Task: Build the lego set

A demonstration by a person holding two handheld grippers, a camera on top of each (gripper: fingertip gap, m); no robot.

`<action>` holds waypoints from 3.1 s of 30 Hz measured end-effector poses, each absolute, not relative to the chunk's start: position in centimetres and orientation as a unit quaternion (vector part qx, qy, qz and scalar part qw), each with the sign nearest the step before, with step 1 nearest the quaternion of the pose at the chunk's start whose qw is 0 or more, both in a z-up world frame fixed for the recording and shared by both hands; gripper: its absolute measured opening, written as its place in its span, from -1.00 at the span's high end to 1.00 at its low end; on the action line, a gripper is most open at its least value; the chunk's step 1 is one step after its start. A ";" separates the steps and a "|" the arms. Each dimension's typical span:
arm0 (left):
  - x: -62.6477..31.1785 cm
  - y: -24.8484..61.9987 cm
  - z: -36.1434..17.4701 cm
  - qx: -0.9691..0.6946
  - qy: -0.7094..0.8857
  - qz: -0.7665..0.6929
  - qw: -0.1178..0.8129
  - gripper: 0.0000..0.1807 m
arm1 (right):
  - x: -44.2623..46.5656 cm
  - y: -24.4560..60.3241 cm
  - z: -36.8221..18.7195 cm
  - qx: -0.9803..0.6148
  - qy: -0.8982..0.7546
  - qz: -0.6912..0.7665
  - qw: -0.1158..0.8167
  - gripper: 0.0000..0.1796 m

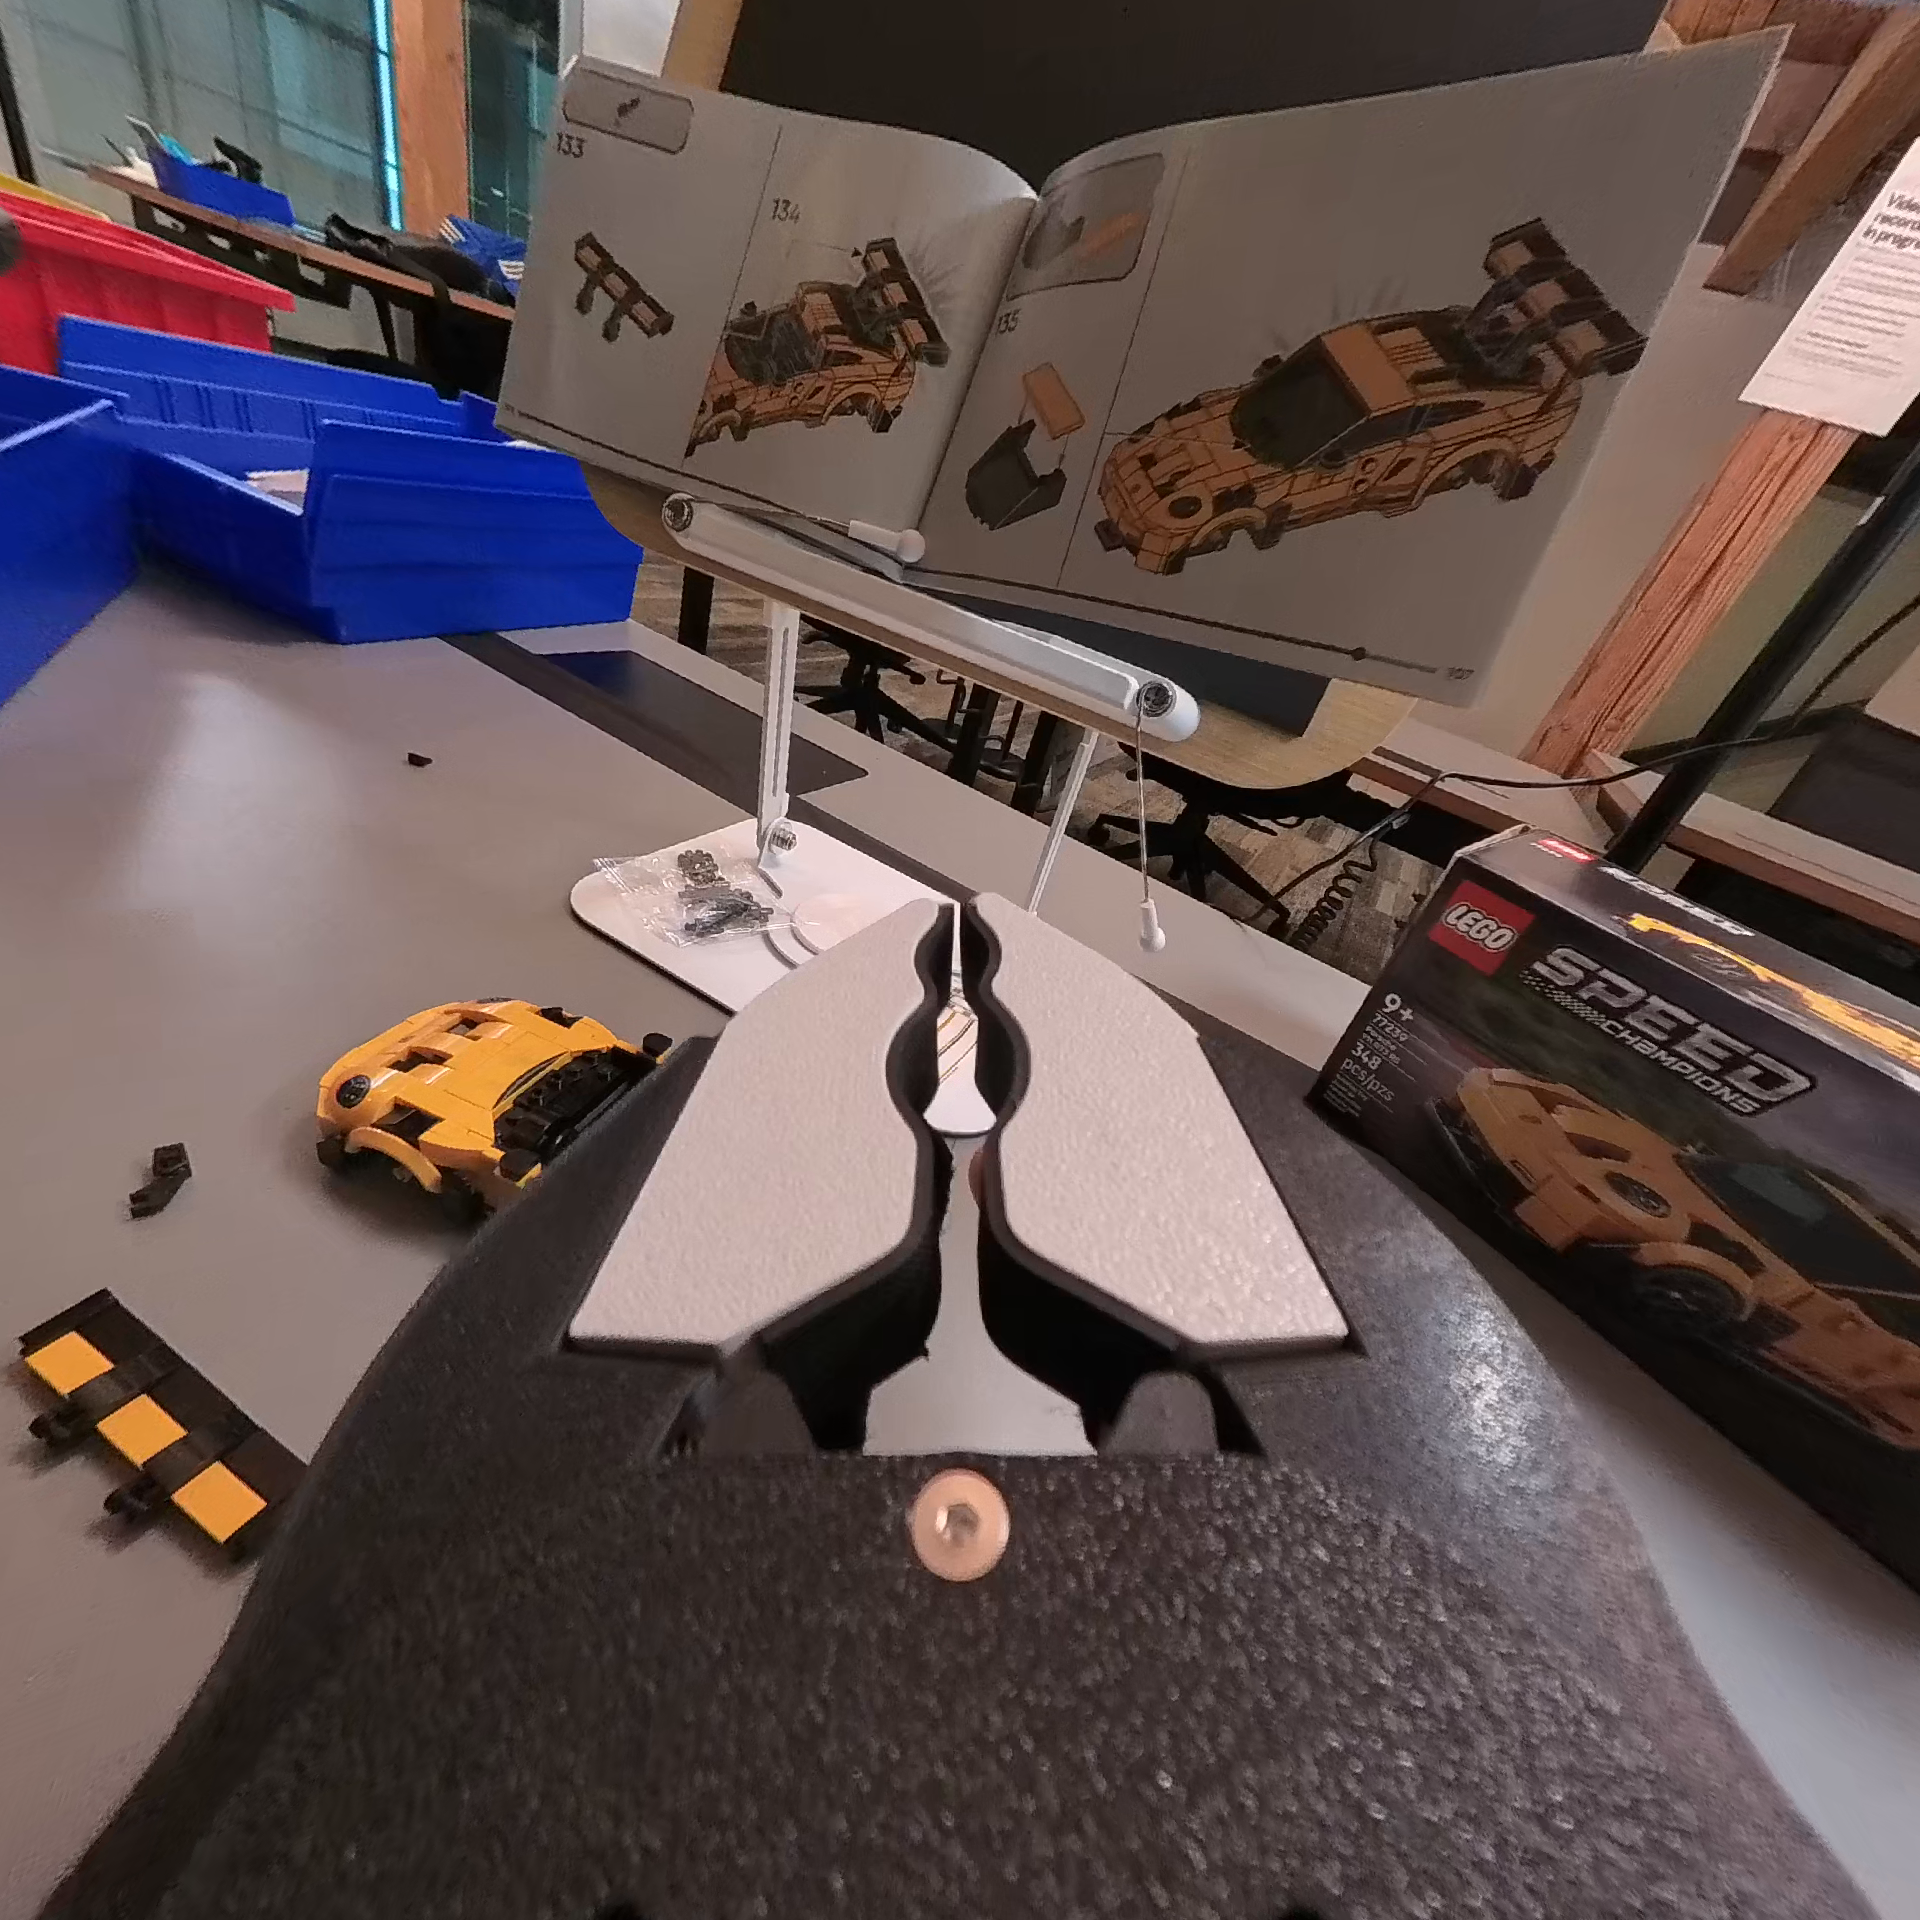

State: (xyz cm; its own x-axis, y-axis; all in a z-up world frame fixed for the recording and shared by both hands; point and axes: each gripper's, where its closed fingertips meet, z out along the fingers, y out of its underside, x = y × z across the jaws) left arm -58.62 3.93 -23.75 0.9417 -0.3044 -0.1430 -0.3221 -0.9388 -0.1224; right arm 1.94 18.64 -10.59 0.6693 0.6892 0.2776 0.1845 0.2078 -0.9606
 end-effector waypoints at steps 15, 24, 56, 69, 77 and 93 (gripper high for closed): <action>-58.9 2.7 -21.2 -0.985 0.159 0.032 0.060 0.83 | 1.8 19.0 -11.5 -0.613 -0.366 0.182 0.677 0.99; -54.9 3.3 -21.3 -0.977 0.190 -0.024 0.089 0.72 | 2.0 18.9 -11.1 -0.609 -0.363 0.180 0.681 0.99; -51.6 1.5 -23.8 -0.976 0.209 -0.057 0.036 0.61 | 2.0 18.9 -11.3 -0.612 -0.366 0.180 0.678 0.99; -48.5 5.5 -18.4 -0.949 0.234 -0.117 0.174 0.62 | 2.0 19.0 -11.4 -0.613 -0.365 0.181 0.677 0.99; -46.6 0.8 -20.3 -0.957 0.235 -0.149 0.085 0.69 | 2.2 19.1 -11.4 -0.614 -0.363 0.176 0.678 0.99; -39.4 -7.5 -19.9 -0.964 0.261 -0.039 0.013 0.75 | 2.2 18.5 -10.5 -0.602 -0.362 0.188 0.686 0.99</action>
